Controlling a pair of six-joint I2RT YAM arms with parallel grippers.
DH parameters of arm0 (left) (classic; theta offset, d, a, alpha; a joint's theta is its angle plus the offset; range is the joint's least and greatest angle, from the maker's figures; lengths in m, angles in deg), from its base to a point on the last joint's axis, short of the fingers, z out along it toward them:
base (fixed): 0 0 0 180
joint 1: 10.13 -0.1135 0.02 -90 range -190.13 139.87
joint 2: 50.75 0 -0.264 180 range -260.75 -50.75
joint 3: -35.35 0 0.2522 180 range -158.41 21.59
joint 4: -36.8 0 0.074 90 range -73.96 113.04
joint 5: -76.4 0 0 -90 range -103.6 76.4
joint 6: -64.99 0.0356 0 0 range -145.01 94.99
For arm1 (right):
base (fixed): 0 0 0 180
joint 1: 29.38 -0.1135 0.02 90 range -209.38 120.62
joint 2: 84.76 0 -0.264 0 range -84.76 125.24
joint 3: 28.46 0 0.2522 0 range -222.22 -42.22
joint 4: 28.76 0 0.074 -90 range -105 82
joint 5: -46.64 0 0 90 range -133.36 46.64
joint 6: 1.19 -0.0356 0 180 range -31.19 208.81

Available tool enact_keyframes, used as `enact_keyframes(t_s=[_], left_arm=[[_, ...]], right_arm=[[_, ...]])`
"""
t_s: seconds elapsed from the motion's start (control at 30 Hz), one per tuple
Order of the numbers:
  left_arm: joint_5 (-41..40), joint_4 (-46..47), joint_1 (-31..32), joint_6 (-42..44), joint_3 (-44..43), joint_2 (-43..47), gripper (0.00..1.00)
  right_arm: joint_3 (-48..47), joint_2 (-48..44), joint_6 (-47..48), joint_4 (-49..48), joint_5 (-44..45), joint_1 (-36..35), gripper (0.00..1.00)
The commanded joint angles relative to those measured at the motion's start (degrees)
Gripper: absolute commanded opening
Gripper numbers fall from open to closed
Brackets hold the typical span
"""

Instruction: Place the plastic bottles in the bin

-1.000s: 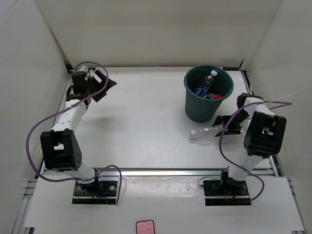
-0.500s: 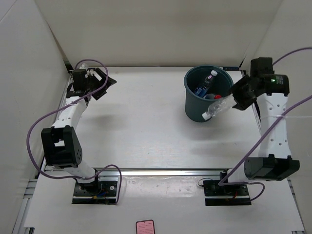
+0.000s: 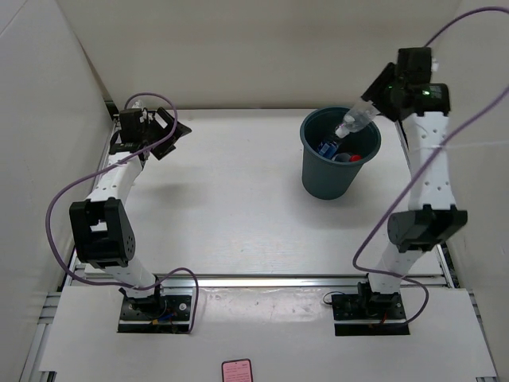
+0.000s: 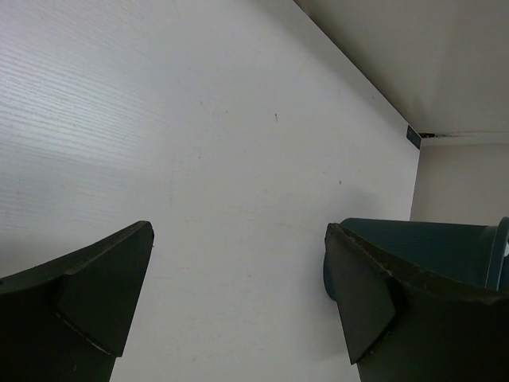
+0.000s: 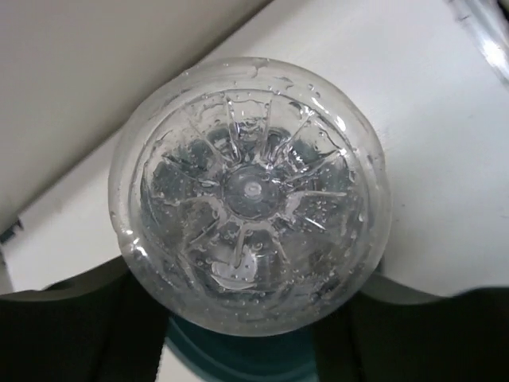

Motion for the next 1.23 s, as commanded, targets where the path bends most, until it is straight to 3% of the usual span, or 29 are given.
enact_keyframes(t_s=[0.0, 0.03, 0.07, 0.17, 0.37, 0.53, 0.8, 0.87, 1.0, 1.2], left_arm=[[2.25, -0.11, 0.24, 1.86, -2.71, 1.5, 1.0], [2.25, -0.11, 0.24, 1.86, -2.71, 1.51, 1.0], [2.25, -0.11, 0.24, 1.86, -2.71, 1.51, 1.0], [1.54, -0.63, 0.24, 3.61, -2.71, 2.73, 1.0], [-0.39, -0.63, 0.24, 5.64, -2.11, 3.96, 1.0], [-4.6, -1.16, 0.24, 7.92, 1.06, 7.74, 1.0], [-13.3, -6.51, 0.24, 15.56, -1.38, 13.28, 1.0], [-17.68, -9.24, 0.85, 18.11, -2.1, 14.51, 1.0], [-35.49, -10.39, 0.85, 18.12, 1.76, 21.1, 1.0], [-47.13, -11.01, 0.85, 14.62, 9.4, 29.19, 1.0]], right_arm=[[0.77, 5.2, 4.71, -5.04, -3.54, -3.68, 0.64], [-0.37, 6.17, 5.24, -2.34, -4.6, -4.82, 0.87], [-1.94, 7.92, 5.25, -0.66, -4.61, -5.35, 1.0], [-4.16, 6.81, 4.55, 2.25, -3.99, -5.36, 1.0], [6.9, -0.75, 2.88, 3.66, -13.48, 1.93, 1.0], [15.87, -5.94, 1.46, 3.94, -12.26, 7.46, 1.0], [12.81, -5.42, 2.88, 4.72, -11.73, 14.59, 1.0], [12.81, -3.59, 1.04, 4.72, -13.91, 16.61, 1.0], [11.58, -0.33, -1.69, 4.72, -17.7, 20.29, 1.0], [6.31, 4.42, -2.31, 5.51, -18.94, 21.36, 1.0]])
